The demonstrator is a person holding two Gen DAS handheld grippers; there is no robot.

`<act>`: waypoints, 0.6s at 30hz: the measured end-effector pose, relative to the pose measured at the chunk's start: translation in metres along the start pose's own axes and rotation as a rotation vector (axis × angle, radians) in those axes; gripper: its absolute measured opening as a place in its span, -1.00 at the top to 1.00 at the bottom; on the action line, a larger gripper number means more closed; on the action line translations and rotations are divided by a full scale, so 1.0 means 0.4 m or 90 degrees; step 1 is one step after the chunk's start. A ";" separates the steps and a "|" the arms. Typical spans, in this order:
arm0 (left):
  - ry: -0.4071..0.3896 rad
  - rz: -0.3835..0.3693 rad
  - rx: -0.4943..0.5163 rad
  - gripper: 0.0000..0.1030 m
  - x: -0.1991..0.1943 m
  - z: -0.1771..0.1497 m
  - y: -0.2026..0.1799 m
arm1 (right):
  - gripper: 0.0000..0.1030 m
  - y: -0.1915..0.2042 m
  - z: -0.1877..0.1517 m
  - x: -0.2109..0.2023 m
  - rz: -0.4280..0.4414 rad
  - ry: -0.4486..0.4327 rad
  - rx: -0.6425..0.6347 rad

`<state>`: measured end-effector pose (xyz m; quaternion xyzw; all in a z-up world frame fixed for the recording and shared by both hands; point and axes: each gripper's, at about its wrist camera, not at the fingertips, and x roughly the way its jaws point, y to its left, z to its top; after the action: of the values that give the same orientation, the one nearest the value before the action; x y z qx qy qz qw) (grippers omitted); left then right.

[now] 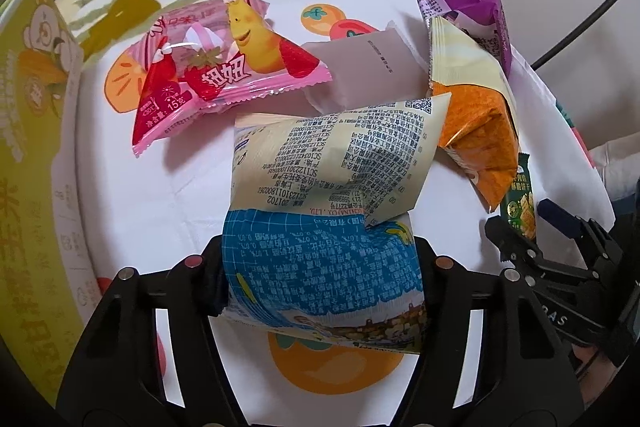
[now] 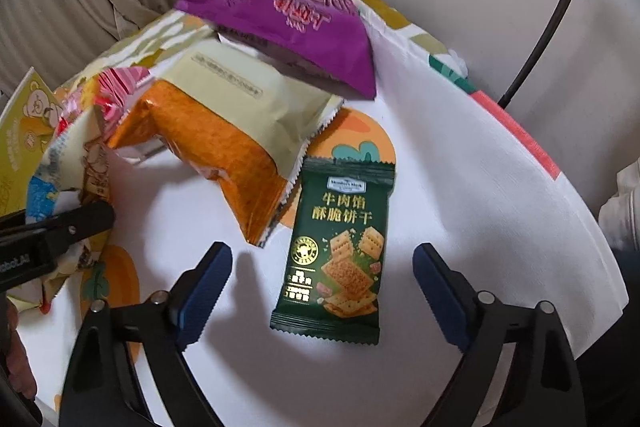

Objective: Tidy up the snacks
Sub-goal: 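Grasp the blue-and-cream bag with the left tool while the right tool grasps the green cracker packet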

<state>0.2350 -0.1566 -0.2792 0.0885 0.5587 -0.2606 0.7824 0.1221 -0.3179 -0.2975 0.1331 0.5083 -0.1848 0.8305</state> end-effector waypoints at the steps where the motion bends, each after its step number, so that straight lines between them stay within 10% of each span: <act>1: -0.001 0.003 0.001 -0.19 -0.001 -0.001 0.001 | -0.70 0.000 0.002 0.002 -0.001 0.003 0.001; 7: -0.006 0.010 -0.007 -0.19 -0.022 -0.014 0.000 | -0.68 0.025 0.020 0.019 -0.011 0.017 -0.010; 18: -0.013 0.018 -0.036 -0.19 -0.051 -0.050 0.012 | 0.15 0.027 0.022 0.010 -0.032 0.009 -0.051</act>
<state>0.2158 -0.1377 -0.2685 0.0716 0.5567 -0.2340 0.7939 0.1356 -0.3125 -0.2967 0.0885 0.5240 -0.1840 0.8269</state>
